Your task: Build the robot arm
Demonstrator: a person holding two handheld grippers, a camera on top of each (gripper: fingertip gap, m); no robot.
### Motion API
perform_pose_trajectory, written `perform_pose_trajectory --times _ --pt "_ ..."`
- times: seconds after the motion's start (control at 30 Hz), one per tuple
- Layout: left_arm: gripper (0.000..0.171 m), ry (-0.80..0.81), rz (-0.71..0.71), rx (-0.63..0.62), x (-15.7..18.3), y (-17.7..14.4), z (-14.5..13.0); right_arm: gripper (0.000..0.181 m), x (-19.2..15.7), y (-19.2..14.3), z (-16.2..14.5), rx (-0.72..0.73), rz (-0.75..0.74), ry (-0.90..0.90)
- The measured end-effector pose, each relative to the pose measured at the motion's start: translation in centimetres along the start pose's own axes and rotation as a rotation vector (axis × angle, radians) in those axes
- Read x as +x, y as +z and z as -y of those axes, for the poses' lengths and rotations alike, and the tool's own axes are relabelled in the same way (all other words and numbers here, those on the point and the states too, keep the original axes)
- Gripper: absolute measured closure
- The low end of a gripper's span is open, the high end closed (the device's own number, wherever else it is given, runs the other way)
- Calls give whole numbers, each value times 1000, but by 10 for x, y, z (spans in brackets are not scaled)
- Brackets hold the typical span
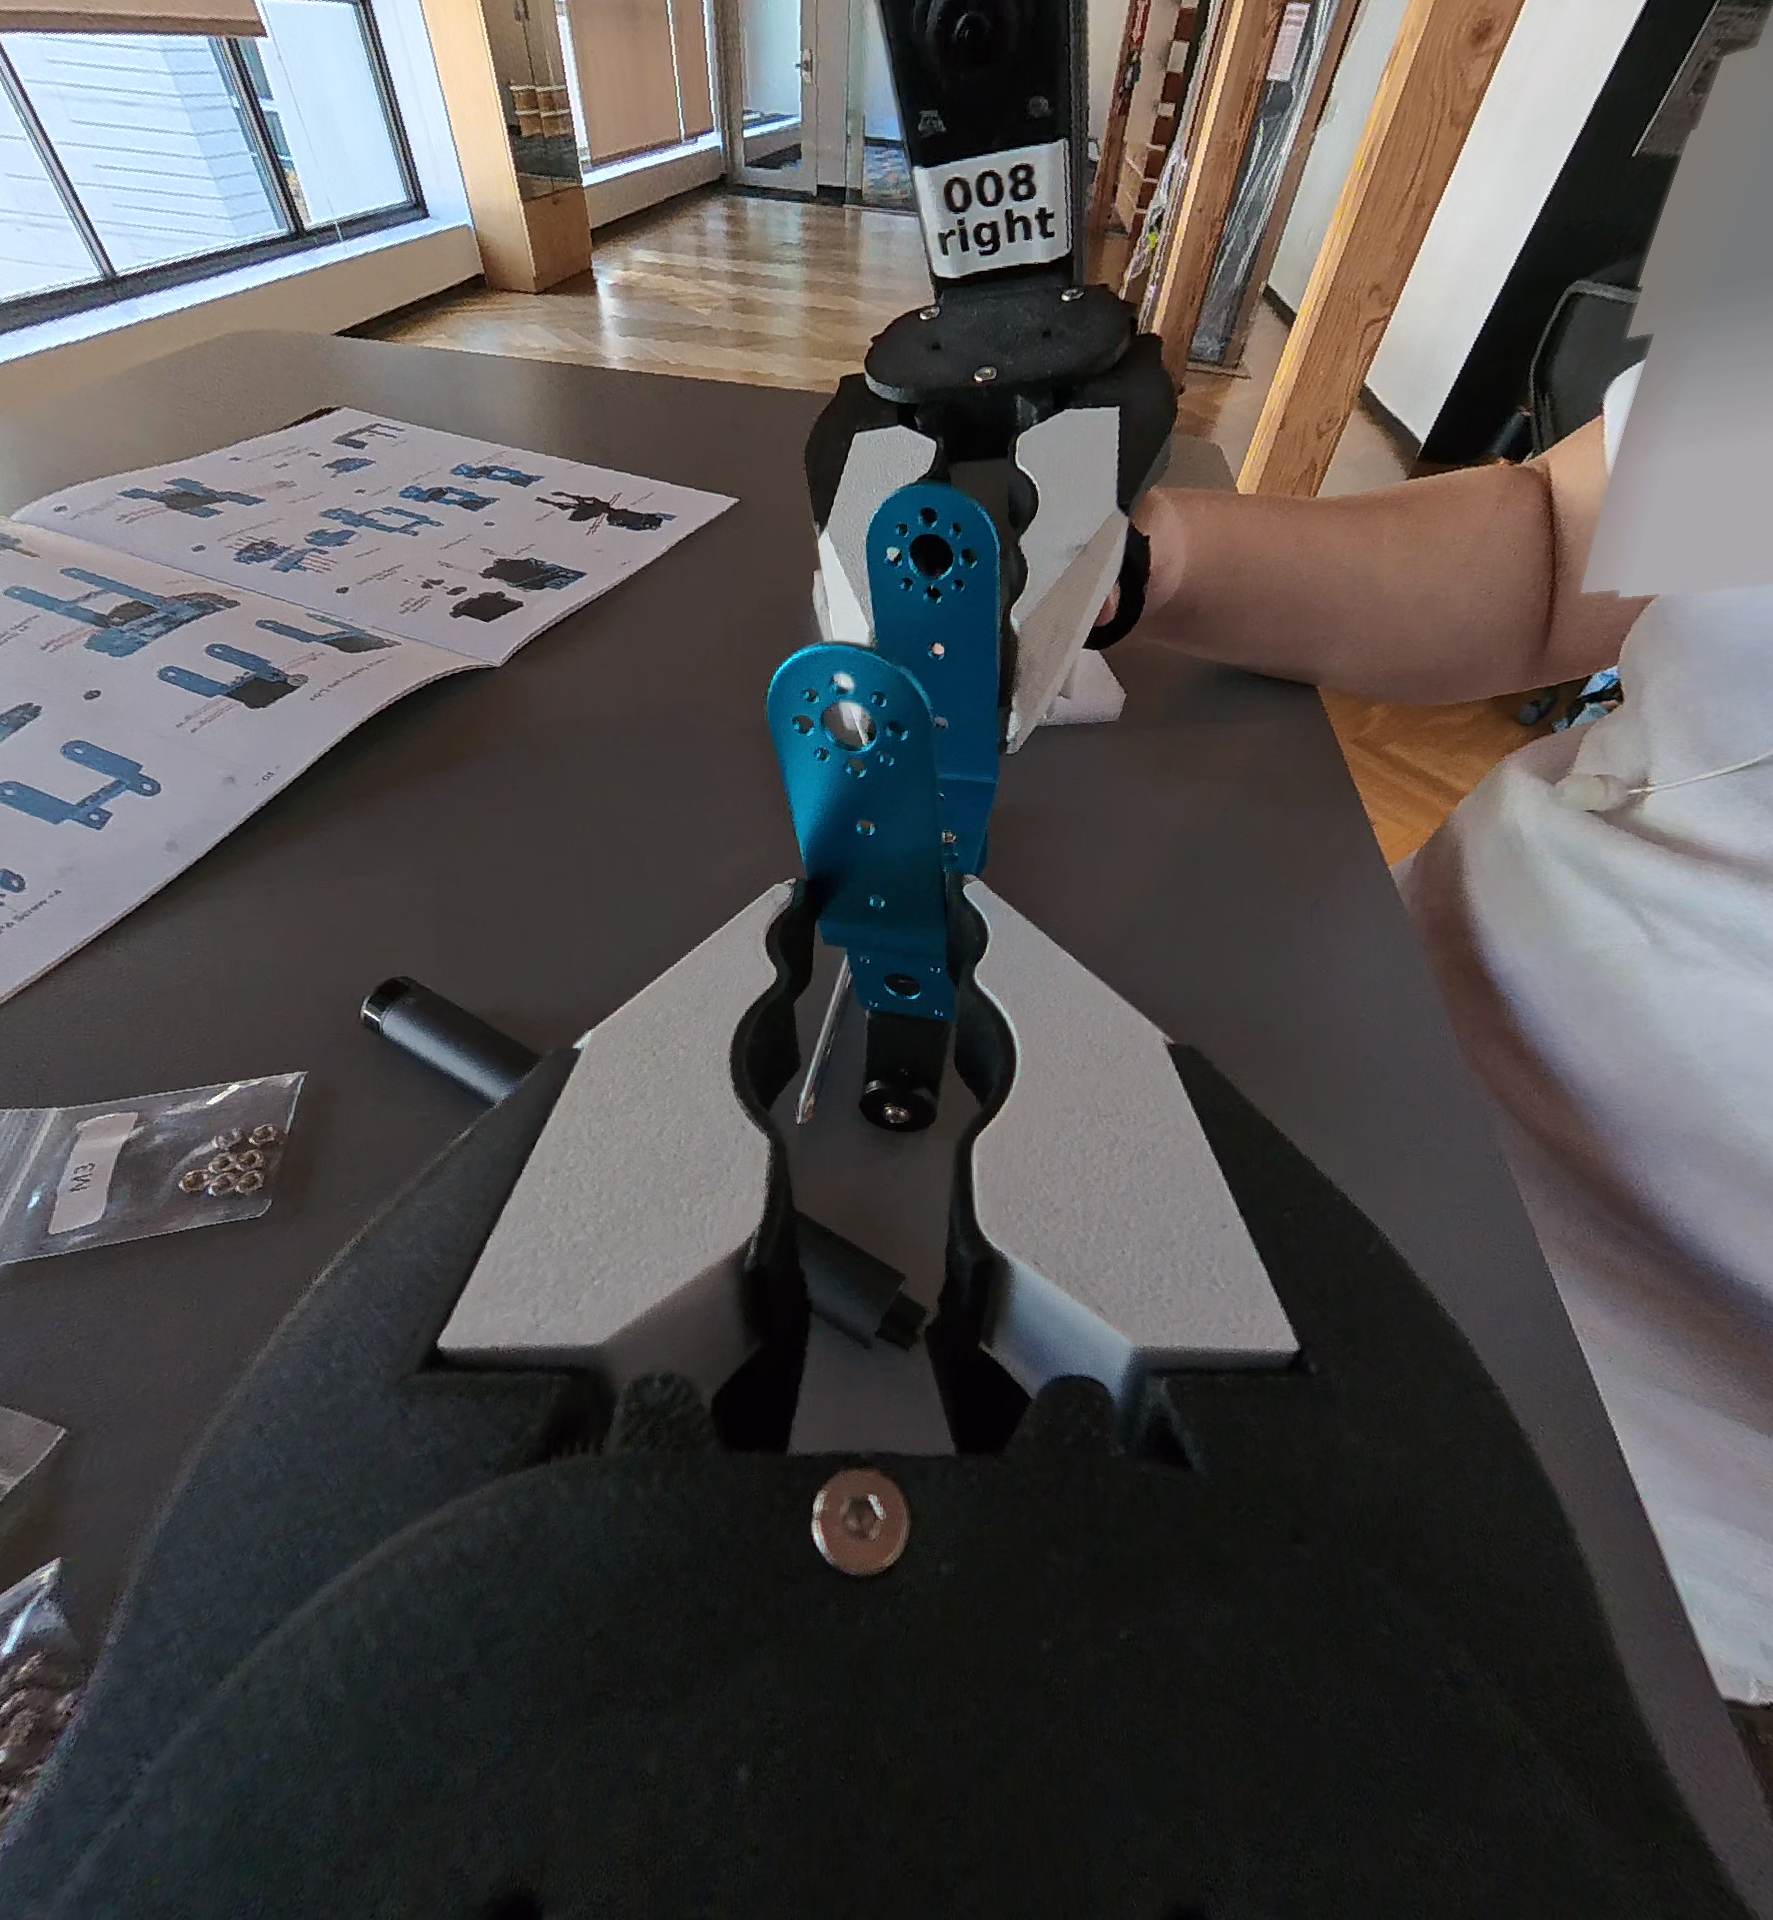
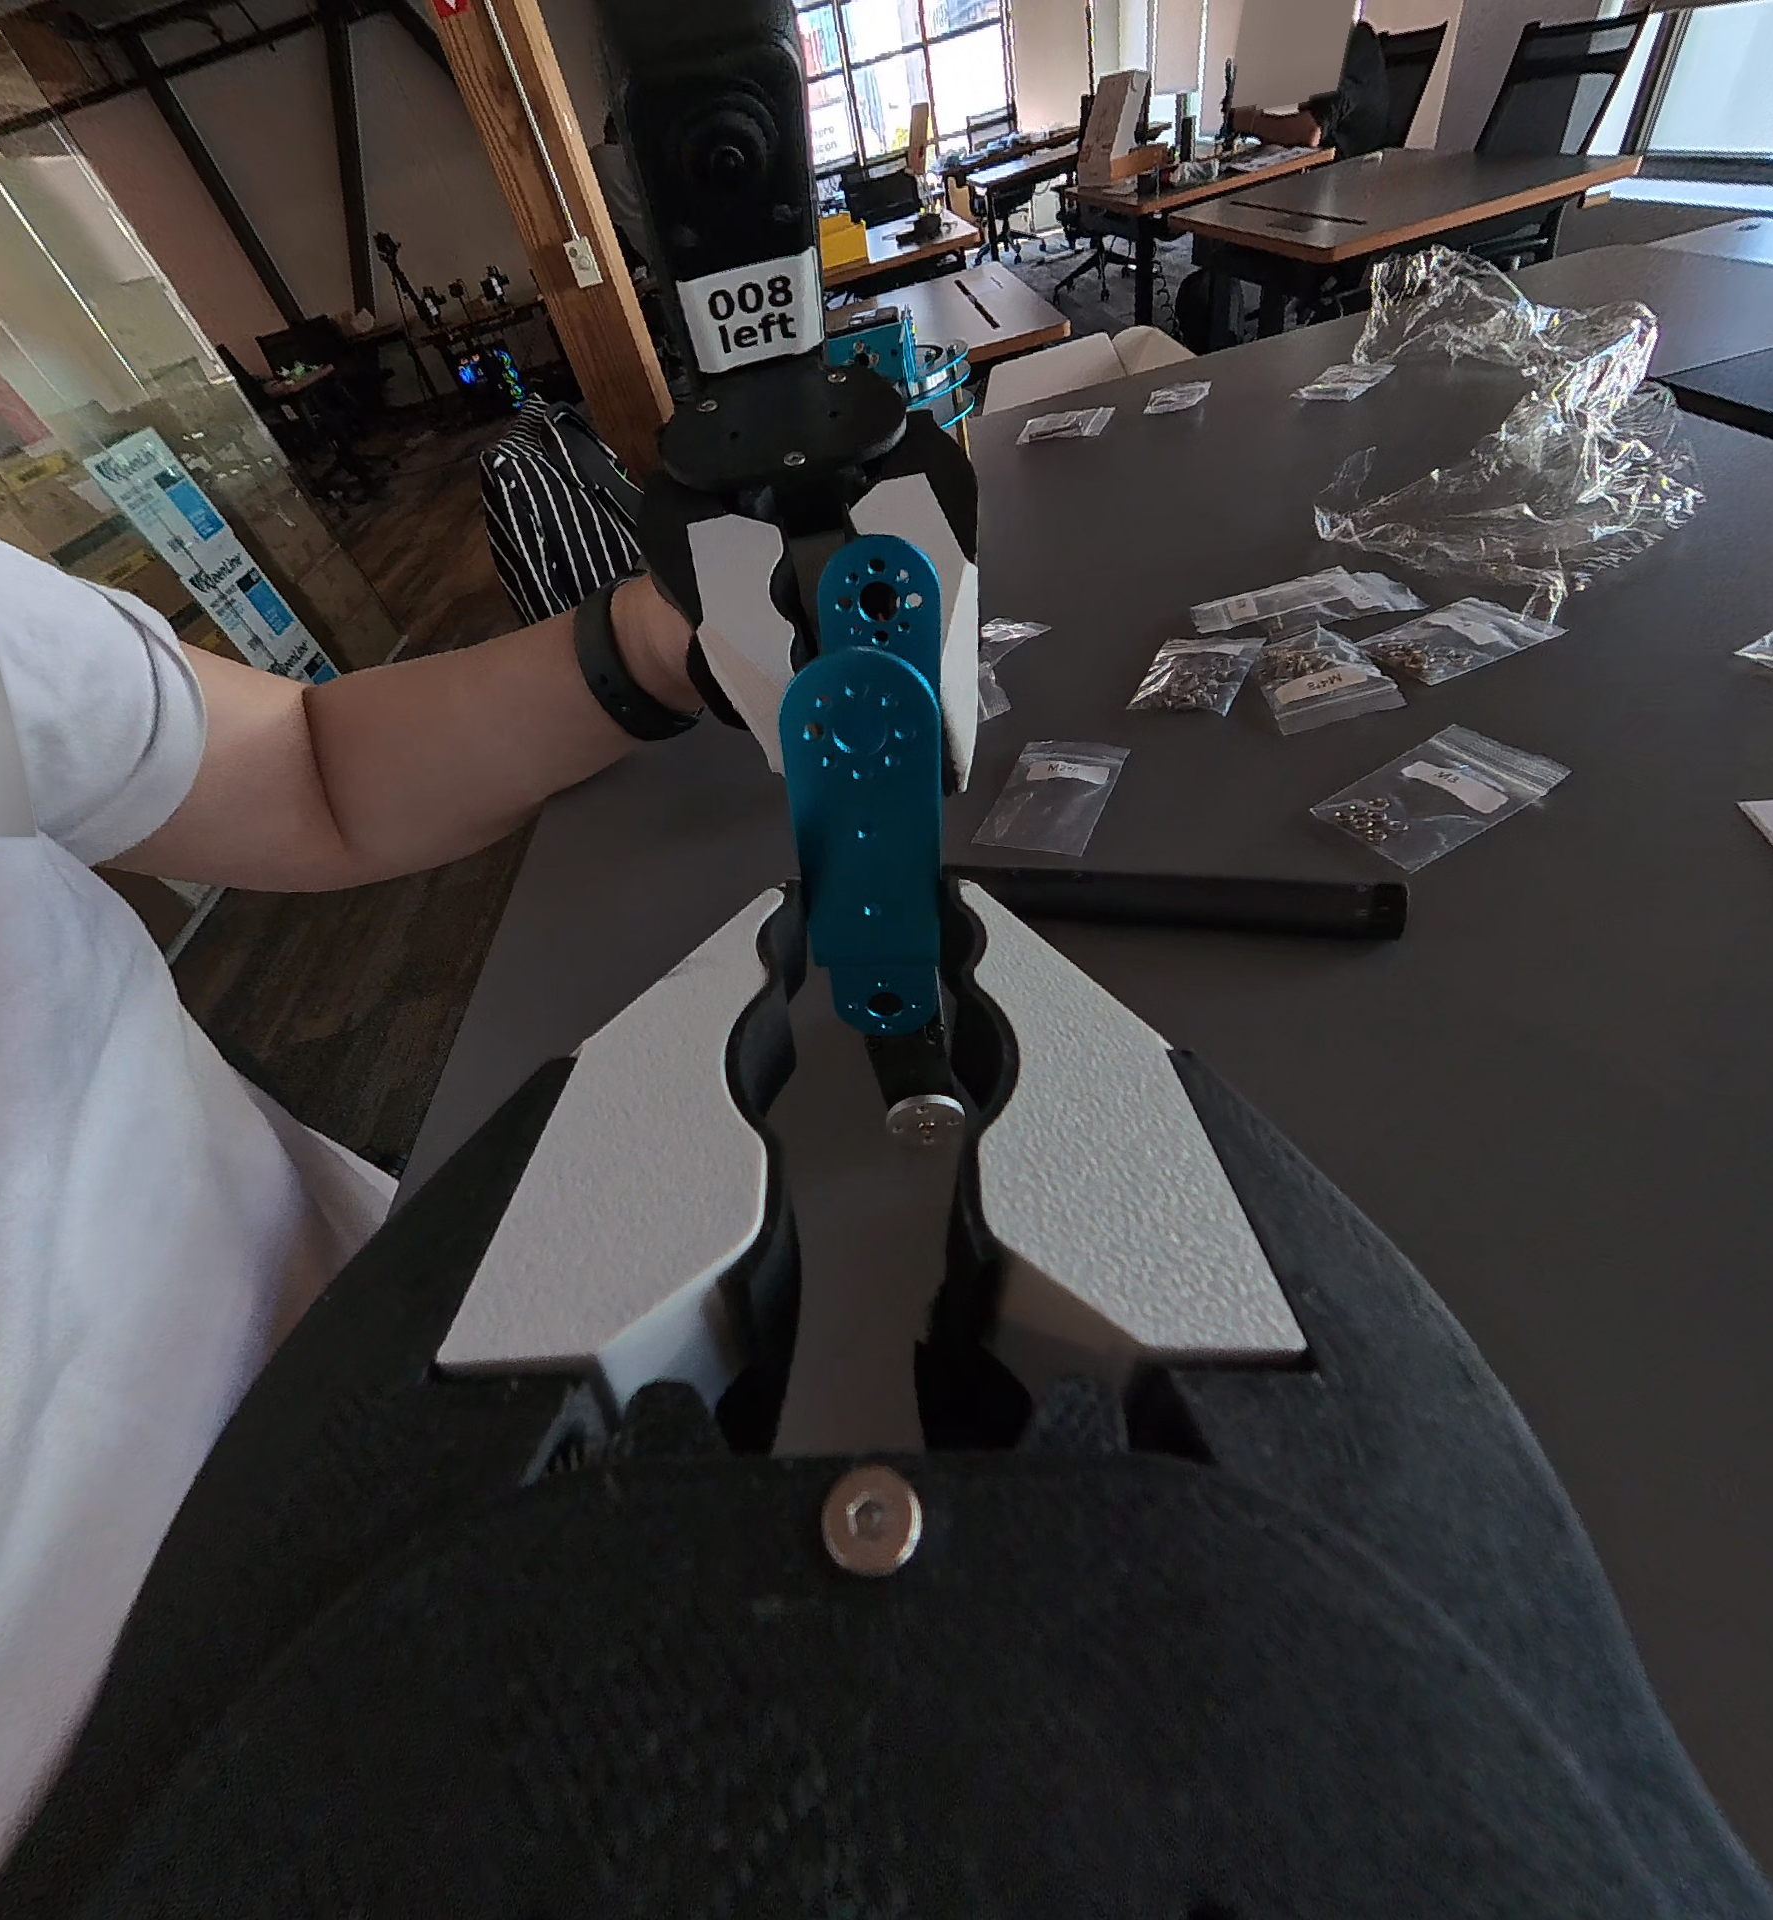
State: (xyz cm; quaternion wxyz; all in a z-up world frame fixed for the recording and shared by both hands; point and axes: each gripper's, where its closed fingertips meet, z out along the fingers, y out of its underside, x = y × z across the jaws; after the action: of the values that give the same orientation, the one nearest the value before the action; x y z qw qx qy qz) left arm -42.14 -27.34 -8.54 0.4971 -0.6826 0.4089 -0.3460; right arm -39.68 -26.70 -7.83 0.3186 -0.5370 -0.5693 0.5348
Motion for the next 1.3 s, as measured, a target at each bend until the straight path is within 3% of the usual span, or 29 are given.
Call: perform_pose_trajectory --times 0.37,0.53,0.6,1.3 --pt "147 -94 -2 83 7 0 25 155 -8 -14 16 52 55 34" --pt "147 -134 48 -26 16 28 29 156 -7 -40 4 167 119 186" --pt "147 -158 72 -49 14 33 29 156 -3 -45 13 223 123 233" --pt "148 -287 74 9 2 25 30 155 4 -36 12 183 104 310"
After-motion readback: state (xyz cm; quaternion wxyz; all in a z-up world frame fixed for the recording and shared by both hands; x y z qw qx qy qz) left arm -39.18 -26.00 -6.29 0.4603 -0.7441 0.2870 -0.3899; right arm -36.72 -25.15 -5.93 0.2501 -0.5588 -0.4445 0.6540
